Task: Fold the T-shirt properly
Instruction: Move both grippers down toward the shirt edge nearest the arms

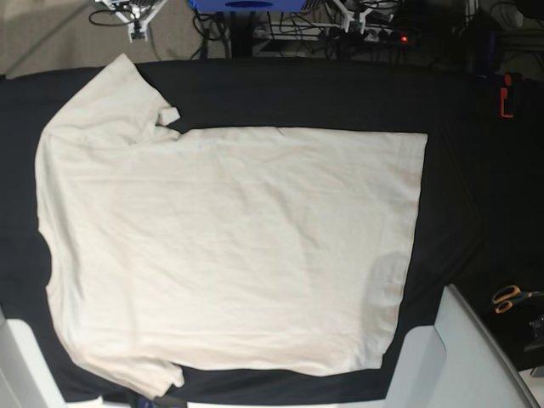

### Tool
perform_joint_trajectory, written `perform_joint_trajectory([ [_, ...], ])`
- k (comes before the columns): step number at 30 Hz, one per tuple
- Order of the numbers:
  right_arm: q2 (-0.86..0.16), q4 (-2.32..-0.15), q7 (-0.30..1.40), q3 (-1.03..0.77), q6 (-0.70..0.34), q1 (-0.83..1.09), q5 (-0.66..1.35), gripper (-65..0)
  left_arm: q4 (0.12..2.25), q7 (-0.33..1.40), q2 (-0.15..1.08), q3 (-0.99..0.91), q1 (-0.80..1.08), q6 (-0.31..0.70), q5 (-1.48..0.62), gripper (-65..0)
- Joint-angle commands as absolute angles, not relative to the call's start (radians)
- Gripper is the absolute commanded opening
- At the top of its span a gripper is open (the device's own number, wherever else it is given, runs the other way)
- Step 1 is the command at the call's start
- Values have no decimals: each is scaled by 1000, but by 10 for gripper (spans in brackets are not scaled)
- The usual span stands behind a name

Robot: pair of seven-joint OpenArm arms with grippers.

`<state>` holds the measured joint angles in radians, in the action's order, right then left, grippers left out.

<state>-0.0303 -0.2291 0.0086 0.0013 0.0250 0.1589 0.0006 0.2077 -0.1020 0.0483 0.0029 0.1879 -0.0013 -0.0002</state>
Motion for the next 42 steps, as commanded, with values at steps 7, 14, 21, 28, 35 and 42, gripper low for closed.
perform_joint_trajectory([
  [7, -33, -308, 15, -4, 25, 220, 8, -650, 318, -111, 70, -7, 259, -7, -5, -650],
  [14, -36, -858, 311, -5, 130, 487, 7, -647, 722, -101, 116, -8, 487, -7, -7, -650],
  [21, -38, -1305, 515, -5, 223, 677, 7, -647, 1104, 35, 156, -10, 694, -7, -8, -650],
  [28, -28, -1693, 516, -99, 219, 828, 8, -645, 1495, 45, 182, -173, 863, -7, -79, -650],
  [35, -30, -1940, 516, -127, 177, 797, 10, -641, 1705, 47, 246, -306, 874, -4, -259, -650],
  [42, -30, -1952, 598, -229, -203, 673, 326, -341, 1856, 237, 249, -390, 822, 28, -262, -650],
])
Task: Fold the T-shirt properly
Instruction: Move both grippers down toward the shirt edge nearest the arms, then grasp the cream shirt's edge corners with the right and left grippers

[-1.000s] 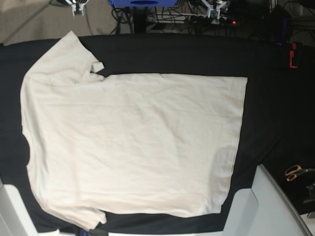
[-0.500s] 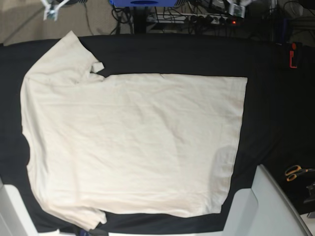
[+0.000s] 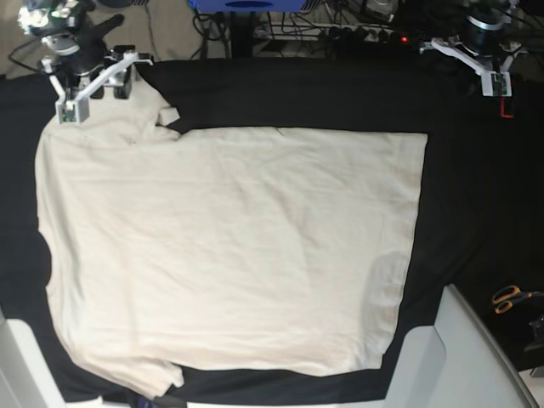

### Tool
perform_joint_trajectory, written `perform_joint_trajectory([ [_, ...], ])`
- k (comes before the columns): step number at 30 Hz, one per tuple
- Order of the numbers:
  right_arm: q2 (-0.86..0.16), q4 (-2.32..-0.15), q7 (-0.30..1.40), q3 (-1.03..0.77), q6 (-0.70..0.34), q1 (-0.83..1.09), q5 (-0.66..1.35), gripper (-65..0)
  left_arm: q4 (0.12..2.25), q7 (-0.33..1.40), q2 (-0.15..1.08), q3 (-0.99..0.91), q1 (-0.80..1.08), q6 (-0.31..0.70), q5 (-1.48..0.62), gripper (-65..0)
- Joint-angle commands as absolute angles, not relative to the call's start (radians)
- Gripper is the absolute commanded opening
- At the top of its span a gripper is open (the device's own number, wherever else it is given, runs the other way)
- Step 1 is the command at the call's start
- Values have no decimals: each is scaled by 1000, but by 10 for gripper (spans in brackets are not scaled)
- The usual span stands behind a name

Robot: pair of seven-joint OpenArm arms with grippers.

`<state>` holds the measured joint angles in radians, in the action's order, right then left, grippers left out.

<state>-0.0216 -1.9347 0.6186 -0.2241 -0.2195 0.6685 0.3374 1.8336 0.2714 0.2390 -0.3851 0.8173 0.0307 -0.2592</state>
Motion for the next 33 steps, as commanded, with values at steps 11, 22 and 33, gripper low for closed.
perform_joint_trajectory([
  [11, -38, -1744, 602, -516, -538, 598, 777, -210, 1771, 272, 116, -641, 667, 349, -265, -640],
  [22, -62, -1451, 602, -544, -615, 529, 822, -210, 1661, 272, 125, -727, 628, 412, -265, -640],
  [33, -87, -1420, 601, -582, -615, 535, 817, -210, 1661, 272, 125, -727, 634, 412, -265, -640],
])
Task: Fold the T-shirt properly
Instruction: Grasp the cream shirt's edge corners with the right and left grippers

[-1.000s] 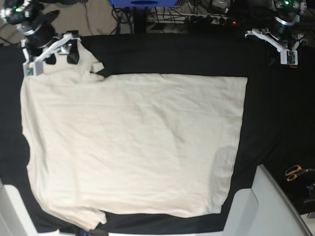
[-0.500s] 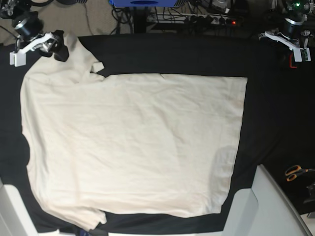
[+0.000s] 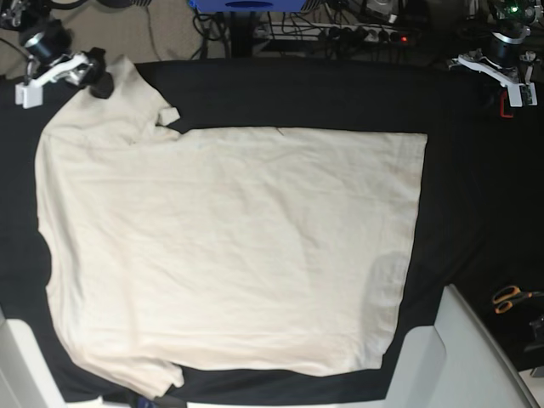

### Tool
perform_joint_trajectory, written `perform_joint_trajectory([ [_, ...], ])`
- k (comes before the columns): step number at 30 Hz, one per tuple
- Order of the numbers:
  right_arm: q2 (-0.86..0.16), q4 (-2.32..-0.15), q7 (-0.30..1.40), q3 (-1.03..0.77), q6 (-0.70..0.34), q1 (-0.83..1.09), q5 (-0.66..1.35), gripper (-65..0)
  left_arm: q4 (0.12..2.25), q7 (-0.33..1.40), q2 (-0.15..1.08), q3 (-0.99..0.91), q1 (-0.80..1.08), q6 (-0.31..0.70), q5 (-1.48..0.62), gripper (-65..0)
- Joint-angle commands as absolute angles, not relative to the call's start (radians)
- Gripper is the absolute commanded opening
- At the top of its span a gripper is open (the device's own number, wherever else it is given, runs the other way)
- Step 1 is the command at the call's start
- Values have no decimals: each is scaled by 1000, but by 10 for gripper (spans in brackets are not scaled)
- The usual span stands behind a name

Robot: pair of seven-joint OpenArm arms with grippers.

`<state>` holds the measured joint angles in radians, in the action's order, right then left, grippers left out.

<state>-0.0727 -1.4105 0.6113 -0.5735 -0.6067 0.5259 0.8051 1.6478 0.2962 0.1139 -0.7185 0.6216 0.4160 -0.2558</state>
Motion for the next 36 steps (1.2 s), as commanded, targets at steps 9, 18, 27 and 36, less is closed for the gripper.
perform_joint_trajectory([
  [9, -96, -1359, 602, -631, -616, 530, 817, -210, 1661, 272, 124, -727, 634, 412, -265, -642],
  [18, -96, -1362, 602, -522, -616, 519, 820, -210, 1661, 272, 124, -727, 636, 412, -265, -642],
  [27, -97, -1356, 602, -483, -616, 496, 820, -381, 1635, 272, 117, -727, 625, 412, -265, -640],
  [36, -101, -1316, 602, -483, -616, 487, 817, -632, 1577, 460, 147, -727, 541, 414, -487, -461],
])
